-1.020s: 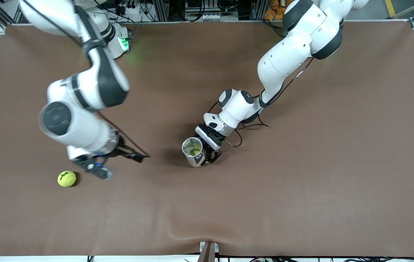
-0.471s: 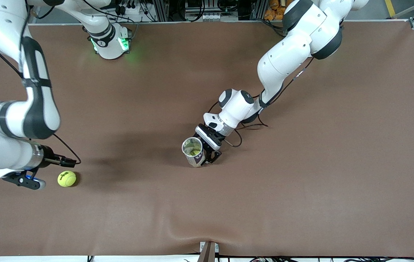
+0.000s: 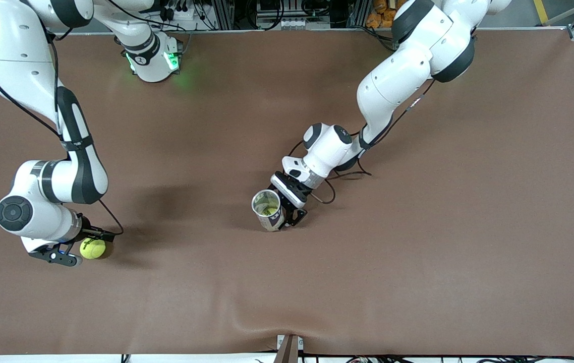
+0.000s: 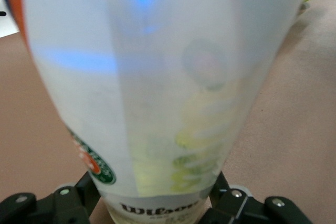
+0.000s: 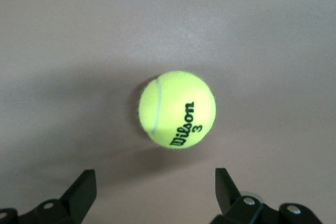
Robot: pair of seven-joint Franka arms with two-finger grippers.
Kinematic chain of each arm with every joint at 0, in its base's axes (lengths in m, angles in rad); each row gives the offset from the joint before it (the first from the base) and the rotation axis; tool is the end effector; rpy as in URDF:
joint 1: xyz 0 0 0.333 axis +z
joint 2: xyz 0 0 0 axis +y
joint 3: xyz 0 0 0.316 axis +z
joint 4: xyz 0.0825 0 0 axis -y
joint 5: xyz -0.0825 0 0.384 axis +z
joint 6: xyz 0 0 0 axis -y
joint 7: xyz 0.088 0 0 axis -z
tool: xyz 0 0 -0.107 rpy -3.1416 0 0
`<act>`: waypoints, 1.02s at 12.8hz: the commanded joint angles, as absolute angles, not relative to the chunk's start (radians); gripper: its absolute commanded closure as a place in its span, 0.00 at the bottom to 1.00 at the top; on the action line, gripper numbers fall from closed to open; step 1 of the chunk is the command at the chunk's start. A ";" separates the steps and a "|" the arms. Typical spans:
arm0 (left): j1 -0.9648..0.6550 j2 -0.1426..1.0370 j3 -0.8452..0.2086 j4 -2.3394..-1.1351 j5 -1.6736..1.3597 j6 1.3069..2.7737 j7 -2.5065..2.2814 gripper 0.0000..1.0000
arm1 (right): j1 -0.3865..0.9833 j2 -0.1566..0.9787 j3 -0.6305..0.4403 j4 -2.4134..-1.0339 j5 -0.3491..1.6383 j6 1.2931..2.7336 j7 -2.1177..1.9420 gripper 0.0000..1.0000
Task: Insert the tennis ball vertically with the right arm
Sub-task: 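Move the right gripper to the Wilson ball and grasp it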
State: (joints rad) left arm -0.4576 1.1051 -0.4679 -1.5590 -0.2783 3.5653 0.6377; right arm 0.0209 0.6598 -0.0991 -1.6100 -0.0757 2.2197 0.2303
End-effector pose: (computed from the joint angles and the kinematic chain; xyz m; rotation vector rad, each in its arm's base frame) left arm 0.5232 -0.4879 0.1351 2.2970 -0.9700 1.1474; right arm 0.6871 -0.0477 0.2389 2.9953 -0.3642 -0.0583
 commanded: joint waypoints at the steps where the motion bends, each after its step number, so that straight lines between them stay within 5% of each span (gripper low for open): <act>1: -0.456 1.097 -0.465 -1.562 -0.259 3.553 0.643 0.17 | -0.015 0.670 -0.078 -1.609 -0.095 2.272 0.170 0.00; 13: -0.451 1.097 -0.465 -1.562 -0.259 3.553 0.643 0.17 | -0.028 0.749 -0.078 -1.609 -0.091 2.421 0.166 0.00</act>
State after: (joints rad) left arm -0.4558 1.1051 -0.4679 -1.5588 -0.2761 3.5636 0.6380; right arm -0.0032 0.7393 -0.0989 -1.6121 -0.0757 2.4056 0.1805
